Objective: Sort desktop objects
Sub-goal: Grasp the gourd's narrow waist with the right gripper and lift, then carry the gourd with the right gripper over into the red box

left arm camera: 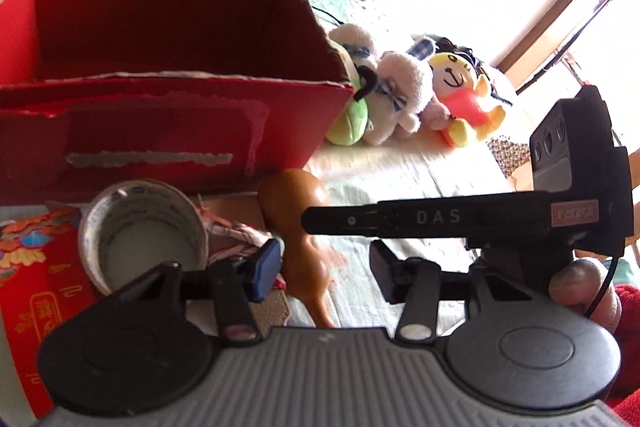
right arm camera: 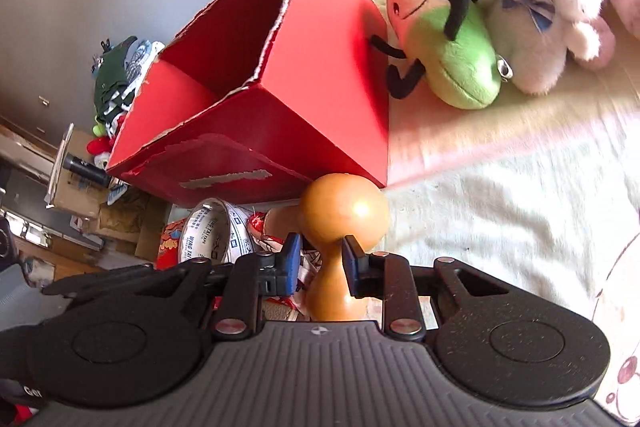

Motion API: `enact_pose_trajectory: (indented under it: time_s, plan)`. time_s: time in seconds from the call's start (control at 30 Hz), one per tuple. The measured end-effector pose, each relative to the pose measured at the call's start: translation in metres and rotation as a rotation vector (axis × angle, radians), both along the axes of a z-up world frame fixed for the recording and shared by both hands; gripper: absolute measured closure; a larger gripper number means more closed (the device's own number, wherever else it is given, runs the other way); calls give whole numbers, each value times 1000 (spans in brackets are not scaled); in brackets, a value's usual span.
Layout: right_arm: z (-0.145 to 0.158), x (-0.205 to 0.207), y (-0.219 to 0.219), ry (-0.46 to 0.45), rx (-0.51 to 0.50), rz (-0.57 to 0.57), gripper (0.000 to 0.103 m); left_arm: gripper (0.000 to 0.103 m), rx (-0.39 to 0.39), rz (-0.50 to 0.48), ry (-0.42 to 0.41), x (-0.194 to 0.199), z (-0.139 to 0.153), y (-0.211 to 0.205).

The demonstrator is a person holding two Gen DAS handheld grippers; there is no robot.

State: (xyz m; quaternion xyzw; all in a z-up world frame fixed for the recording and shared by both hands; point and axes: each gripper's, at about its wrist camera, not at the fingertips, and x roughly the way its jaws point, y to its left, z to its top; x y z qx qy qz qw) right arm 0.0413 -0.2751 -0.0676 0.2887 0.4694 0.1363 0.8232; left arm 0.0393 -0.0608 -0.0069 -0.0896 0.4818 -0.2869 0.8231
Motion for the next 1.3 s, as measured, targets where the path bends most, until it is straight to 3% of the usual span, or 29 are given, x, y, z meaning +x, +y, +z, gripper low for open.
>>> enact_pose_trajectory:
  time_s: [0.13,0.3,0.43,0.63,0.8,0.97,1.3]
  plan:
    - [-11,0,-4,27,-1,-20,76,53,9,-43,14,4,-10,-11]
    - [-28,2,-22,69,156,-57,74,53,63,-65,43,13,-29,-27]
    - [-39,7,-26,89,233,-52,64,52,104,-61,44,23,-39,-35]
    - [-50,5,-28,103,274,-72,57,52,114,-77,91,36,-55,-44]
    - [-51,-6,-42,116,328,-114,61,52,90,-79,107,36,-56,-48]
    - [-42,-22,-54,115,274,-139,68,53,97,-120,84,25,-50,-66]
    - [-20,-66,-86,90,207,-220,70,53,46,-216,71,-2,-37,-106]
